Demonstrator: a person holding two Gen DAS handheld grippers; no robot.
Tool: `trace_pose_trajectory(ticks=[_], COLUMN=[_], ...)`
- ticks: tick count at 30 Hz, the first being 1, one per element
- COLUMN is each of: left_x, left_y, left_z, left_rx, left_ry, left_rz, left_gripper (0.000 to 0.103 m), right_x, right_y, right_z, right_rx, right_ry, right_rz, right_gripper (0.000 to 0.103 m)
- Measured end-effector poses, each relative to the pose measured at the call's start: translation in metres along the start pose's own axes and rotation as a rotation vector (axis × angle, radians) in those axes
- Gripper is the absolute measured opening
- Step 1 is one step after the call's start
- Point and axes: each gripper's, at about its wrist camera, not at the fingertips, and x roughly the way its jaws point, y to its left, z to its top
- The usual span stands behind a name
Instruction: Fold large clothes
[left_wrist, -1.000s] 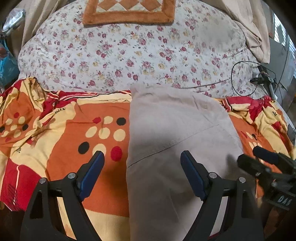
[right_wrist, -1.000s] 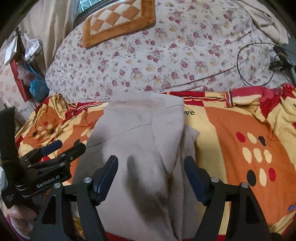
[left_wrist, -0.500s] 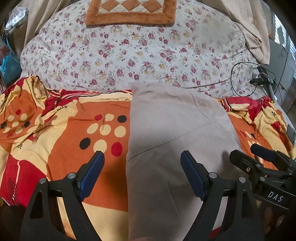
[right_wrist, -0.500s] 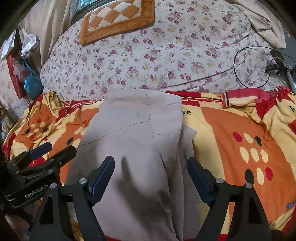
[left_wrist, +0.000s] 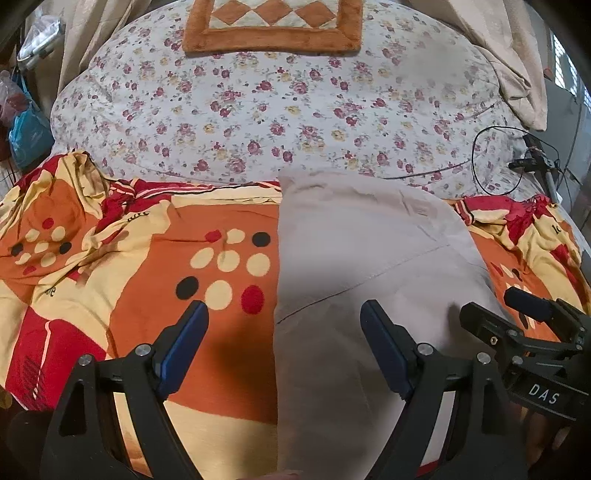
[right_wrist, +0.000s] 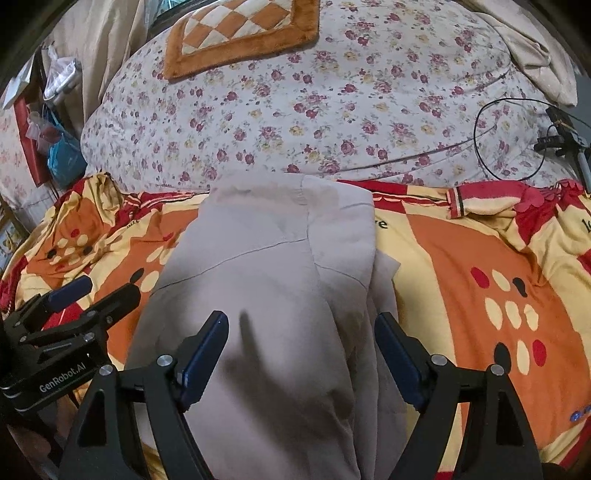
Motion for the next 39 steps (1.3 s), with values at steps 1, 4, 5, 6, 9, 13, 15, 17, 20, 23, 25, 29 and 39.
trace_pose_trajectory(ticks=[1, 4, 5, 6, 9, 13, 15, 17, 20, 23, 25, 29, 39], left_x=[0.0, 0.001, 0.002, 0.002, 0.003, 0.004, 0.005, 0.005, 0.005, 0.006, 0.007, 0.008, 0.009], left_y=[0.001, 0.002, 0.002, 0.002, 0.003, 0.006, 0.005, 0.004, 0.003, 0.003, 0.002, 0.002, 0.002], left_z=[0.0, -0.001, -0.001, -0.001, -0.001, -0.001, -0.002, -0.002, -0.003, -0.003, -0.003, -0.004, -0.004], left_rx=[-0.002, -0.005, -0.003, -0.002, -0.005, -0.018, -0.012, -0.007, -0.003, -0.001, -0.001, -0.001, -0.001], left_ry=[0.0, 0.002, 0.004, 0.005, 0.003, 0.008, 0.013, 0.012, 0.012, 0.016, 0.02, 0.023, 0.025], left_rz=[0.001, 0.003, 0.006, 0.008, 0.013, 0.01, 0.013, 0.016, 0.015, 0.014, 0.013, 0.012, 0.012], left_gripper=[0.085, 0.085, 0.085, 0.085, 0.085, 0.085, 0.085, 0.085, 0.085, 0.085, 0.085, 0.085, 0.085], right_x=[0.001, 0.002, 0.002, 0.002, -0.001, -0.002, 0.0, 0.001, 0.002, 0.003, 0.004, 0.004, 0.006], right_y=[0.001, 0.002, 0.002, 0.001, -0.002, -0.008, -0.008, -0.007, -0.004, -0.002, -0.002, -0.004, 0.0], right_z=[0.0, 0.0, 0.0, 0.0, 0.002, 0.004, 0.003, 0.002, 0.001, 0.001, 0.0, 0.0, -0.001], right_rx=[-0.003, -0.004, -0.007, -0.011, -0.011, 0.011, 0.012, 0.008, -0.003, -0.009, -0.005, 0.006, 0.004], right_ry=[0.003, 0.005, 0.005, 0.005, -0.01, -0.01, -0.006, -0.001, 0.0, 0.004, 0.006, 0.009, 0.016], right_rz=[0.0, 0.0, -0.002, -0.004, -0.021, -0.017, -0.02, -0.018, -0.013, -0.011, -0.01, -0.009, -0.005], right_gripper=[0.083, 0.083, 0.083, 0.083, 0.083, 0.083, 0.083, 0.083, 0.083, 0.083, 0.083, 0.083, 0.083])
